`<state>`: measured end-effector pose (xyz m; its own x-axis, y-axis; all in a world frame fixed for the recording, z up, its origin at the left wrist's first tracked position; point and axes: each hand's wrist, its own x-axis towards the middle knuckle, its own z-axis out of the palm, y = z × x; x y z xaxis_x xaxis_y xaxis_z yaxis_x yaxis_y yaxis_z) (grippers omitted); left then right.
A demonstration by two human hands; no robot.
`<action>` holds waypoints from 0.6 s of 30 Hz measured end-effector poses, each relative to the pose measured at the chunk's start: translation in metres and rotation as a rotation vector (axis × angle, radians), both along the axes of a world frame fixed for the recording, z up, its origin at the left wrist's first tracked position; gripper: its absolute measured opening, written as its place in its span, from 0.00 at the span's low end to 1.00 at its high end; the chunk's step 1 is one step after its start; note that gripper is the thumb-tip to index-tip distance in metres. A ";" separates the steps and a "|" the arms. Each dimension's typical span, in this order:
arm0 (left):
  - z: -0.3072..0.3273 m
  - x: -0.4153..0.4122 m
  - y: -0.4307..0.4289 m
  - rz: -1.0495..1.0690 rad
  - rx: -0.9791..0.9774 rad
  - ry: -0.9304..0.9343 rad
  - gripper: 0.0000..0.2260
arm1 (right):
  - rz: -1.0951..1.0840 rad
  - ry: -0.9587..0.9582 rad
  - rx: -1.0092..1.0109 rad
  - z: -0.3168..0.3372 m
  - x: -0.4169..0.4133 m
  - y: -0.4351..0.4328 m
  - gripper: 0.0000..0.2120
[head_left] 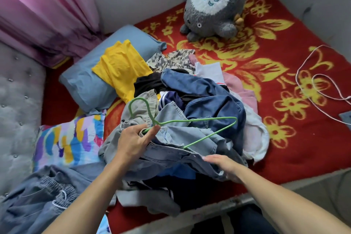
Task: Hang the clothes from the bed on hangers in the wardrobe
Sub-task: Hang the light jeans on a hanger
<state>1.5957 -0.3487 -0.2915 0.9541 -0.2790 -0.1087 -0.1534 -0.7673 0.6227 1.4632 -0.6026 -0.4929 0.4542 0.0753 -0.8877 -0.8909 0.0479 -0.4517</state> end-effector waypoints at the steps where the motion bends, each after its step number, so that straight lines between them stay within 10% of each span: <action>1: 0.001 0.001 0.002 -0.010 -0.019 0.005 0.29 | 0.033 -0.035 -0.047 -0.005 -0.004 0.011 0.17; 6: 0.014 0.008 0.015 -0.091 -0.042 -0.047 0.29 | 0.094 -0.113 -0.501 -0.011 0.011 -0.009 0.11; 12: 0.007 0.008 0.024 -0.193 0.110 -0.016 0.30 | -0.252 -0.256 -0.512 0.072 0.084 -0.088 0.11; 18: 0.038 0.005 -0.004 -0.267 0.294 -0.072 0.21 | -0.116 -0.583 -0.671 0.172 0.118 -0.087 0.13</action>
<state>1.6007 -0.3523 -0.2540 0.8604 -0.4851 -0.1562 -0.4067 -0.8383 0.3631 1.5814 -0.6893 -0.3213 0.8195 -0.4505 -0.3541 -0.5167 -0.3139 -0.7965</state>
